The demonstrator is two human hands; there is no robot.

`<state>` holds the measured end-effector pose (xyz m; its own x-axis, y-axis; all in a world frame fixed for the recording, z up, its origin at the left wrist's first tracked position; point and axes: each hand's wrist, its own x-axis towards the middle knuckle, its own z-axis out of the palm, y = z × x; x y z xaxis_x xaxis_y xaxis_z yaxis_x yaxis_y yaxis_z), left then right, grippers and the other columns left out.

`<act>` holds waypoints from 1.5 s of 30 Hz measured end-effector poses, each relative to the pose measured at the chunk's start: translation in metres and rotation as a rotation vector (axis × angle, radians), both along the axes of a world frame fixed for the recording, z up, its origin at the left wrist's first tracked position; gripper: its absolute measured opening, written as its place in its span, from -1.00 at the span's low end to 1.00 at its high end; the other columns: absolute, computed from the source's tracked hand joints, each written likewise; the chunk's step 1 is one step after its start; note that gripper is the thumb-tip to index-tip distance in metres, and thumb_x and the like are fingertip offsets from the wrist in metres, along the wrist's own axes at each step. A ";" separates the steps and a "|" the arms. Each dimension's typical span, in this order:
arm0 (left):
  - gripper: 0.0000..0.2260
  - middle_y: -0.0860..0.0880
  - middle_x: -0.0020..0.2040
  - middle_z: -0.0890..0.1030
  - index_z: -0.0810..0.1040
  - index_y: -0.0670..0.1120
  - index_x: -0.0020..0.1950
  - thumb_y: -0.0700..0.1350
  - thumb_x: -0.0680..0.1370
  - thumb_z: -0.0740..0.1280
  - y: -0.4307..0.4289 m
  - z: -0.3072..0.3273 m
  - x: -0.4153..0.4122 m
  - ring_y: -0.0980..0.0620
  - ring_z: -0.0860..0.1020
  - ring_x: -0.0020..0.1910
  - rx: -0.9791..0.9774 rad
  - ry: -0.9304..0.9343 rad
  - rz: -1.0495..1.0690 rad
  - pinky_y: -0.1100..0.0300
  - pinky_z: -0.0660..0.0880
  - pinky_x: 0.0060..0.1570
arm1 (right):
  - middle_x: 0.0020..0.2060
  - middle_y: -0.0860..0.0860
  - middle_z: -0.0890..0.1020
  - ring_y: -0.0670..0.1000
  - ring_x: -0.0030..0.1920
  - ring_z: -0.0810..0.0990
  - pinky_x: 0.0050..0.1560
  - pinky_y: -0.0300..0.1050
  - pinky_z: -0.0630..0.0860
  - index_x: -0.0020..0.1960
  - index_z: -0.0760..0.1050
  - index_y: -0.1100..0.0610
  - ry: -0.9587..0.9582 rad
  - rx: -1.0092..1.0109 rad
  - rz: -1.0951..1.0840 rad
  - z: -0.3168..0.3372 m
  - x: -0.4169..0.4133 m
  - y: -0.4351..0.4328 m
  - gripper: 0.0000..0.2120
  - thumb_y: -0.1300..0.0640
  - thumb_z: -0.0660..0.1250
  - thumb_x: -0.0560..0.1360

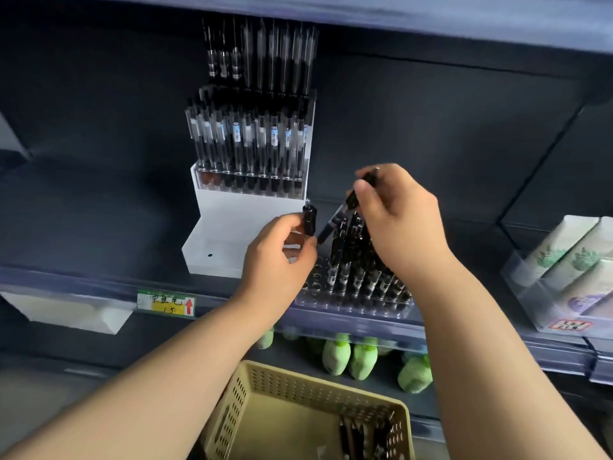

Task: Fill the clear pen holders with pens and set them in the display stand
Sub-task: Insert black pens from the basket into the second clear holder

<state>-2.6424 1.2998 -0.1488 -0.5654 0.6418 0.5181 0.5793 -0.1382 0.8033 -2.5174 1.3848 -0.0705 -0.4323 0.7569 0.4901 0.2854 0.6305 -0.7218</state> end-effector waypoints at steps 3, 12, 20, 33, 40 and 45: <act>-0.82 0.02 -0.05 0.63 0.56 -0.07 0.06 -0.22 0.48 0.39 0.008 0.003 -0.004 0.18 0.59 -0.07 0.012 -0.051 0.008 0.41 0.50 -0.13 | -0.32 -0.20 0.54 -0.17 -0.28 0.53 -0.24 -0.51 0.38 0.04 0.54 0.03 -0.107 0.046 0.013 -0.002 -0.014 0.011 -0.88 0.07 0.29 0.53; -0.83 0.17 -0.15 0.63 0.57 0.01 -0.03 -0.23 0.45 0.42 0.011 0.008 -0.011 0.33 0.58 -0.18 -0.003 -0.172 0.017 0.57 0.39 -0.21 | -0.22 -0.15 0.55 -0.16 -0.17 0.52 -0.13 -0.54 0.36 0.08 0.57 0.08 -0.182 0.086 0.034 -0.009 -0.036 0.026 -0.82 0.15 0.36 0.48; -0.80 0.11 -0.11 0.63 0.58 -0.03 0.05 -0.22 0.45 0.42 0.020 0.004 -0.013 0.29 0.59 -0.18 -0.038 -0.170 0.007 0.55 0.40 -0.20 | -0.22 -0.13 0.53 -0.17 -0.20 0.49 -0.19 -0.62 0.32 0.09 0.57 0.12 -0.262 0.093 0.054 -0.008 -0.044 0.033 -0.80 0.19 0.37 0.47; -0.79 0.20 -0.17 0.61 0.57 0.06 0.02 -0.16 0.44 0.44 0.024 0.003 -0.014 0.31 0.58 -0.20 -0.075 -0.179 0.023 0.57 0.38 -0.24 | -0.14 -0.06 0.63 -0.06 -0.07 0.59 0.00 -0.19 0.53 0.11 0.55 0.08 -0.422 0.053 0.059 -0.011 -0.047 0.034 -0.78 0.23 0.29 0.49; -0.73 0.25 -0.23 0.61 0.55 0.17 -0.09 -0.21 0.41 0.46 0.028 -0.001 -0.011 0.35 0.56 -0.21 -0.129 -0.125 -0.034 0.59 0.38 -0.20 | -0.15 -0.05 0.62 -0.08 -0.11 0.58 -0.05 -0.26 0.50 0.07 0.58 0.08 -0.404 0.094 0.037 -0.006 -0.046 0.035 -0.80 0.24 0.29 0.49; -0.79 0.29 -0.33 0.57 0.56 0.16 -0.17 -0.17 0.39 0.47 0.030 -0.011 -0.012 0.39 0.53 -0.25 -0.291 -0.051 -0.049 0.60 0.37 -0.22 | -0.17 -0.08 0.61 -0.09 -0.14 0.58 -0.08 -0.19 0.54 0.05 0.58 0.07 -0.373 0.094 0.029 -0.005 -0.042 0.034 -0.83 0.21 0.29 0.50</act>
<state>-2.6548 1.3303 -0.1595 -0.5505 0.7865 0.2800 0.5354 0.0752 0.8413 -2.5599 1.4187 -0.0755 -0.6142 0.7010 0.3624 0.4987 0.7007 -0.5102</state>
